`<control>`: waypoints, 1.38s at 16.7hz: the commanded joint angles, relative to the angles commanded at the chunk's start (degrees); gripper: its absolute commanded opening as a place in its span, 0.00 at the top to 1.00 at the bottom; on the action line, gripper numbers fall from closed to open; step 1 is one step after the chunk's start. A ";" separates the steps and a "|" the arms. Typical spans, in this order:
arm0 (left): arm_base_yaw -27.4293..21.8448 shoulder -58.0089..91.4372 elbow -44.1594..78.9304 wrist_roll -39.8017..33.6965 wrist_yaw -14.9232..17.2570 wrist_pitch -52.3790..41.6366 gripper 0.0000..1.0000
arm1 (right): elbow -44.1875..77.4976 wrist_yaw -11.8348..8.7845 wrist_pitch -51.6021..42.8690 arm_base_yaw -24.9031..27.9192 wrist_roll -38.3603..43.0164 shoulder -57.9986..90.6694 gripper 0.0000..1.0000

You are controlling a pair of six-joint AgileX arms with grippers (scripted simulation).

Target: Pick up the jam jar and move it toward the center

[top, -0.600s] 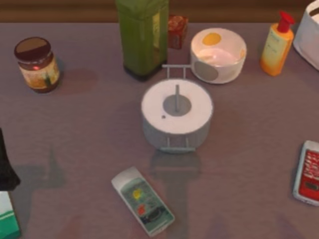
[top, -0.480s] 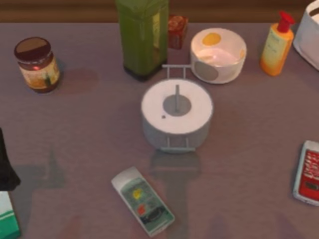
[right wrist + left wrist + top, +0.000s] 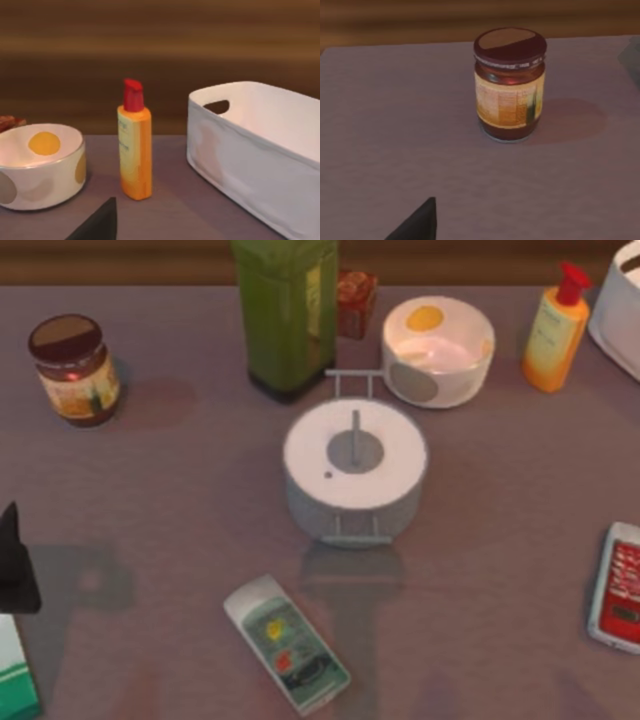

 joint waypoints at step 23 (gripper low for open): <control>0.45 103.62 117.69 18.51 4.51 -48.75 0.00 | 0.00 0.00 0.00 0.00 0.00 0.00 0.00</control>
